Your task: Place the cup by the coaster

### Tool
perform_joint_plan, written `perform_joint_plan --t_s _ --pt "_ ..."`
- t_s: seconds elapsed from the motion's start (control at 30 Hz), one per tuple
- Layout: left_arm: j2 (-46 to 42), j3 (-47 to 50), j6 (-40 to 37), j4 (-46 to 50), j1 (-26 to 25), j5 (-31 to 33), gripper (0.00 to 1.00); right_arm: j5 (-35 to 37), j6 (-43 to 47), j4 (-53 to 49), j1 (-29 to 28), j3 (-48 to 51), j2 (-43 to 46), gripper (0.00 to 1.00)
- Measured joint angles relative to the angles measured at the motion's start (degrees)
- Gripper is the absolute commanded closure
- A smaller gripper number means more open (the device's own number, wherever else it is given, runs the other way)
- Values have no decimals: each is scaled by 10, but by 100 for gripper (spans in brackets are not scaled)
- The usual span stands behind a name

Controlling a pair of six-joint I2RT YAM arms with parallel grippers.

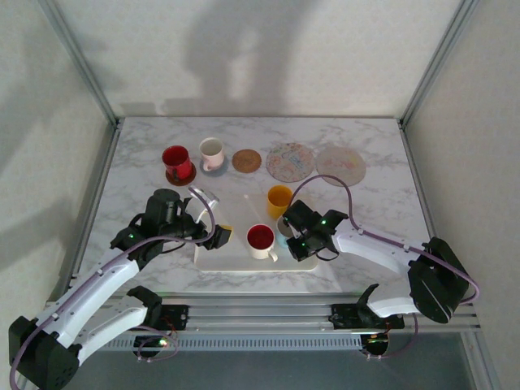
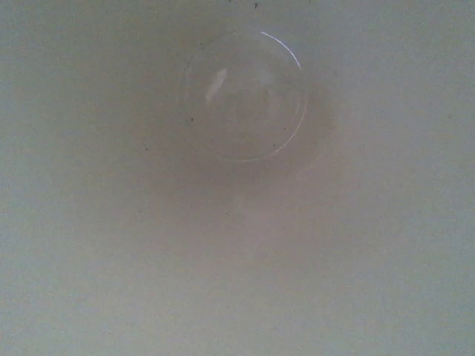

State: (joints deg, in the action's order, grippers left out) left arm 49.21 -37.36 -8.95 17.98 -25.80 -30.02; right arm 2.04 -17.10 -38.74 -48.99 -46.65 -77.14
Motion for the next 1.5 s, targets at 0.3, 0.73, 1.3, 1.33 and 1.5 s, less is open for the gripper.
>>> perform_joint_plan --t_s 0.3,0.73,1.3,1.33,1.5 --pt "-1 0 2 -1 0 0 0 10 9 -12 -8 0 8 90" --pt "-24 7 9 -3 0 7 0 17 12 -60 -25 -4 54 100" --pt "-48 -20 45 -17 0 89 0 41 32 -91 -26 -129 114 100" --pt "-42 -28 49 -20 0 95 0 43 32 -90 -26 -144 111 100" --pt "1 -65 65 -31 0 120 0 44 38 -80 -26 -209 60 100"
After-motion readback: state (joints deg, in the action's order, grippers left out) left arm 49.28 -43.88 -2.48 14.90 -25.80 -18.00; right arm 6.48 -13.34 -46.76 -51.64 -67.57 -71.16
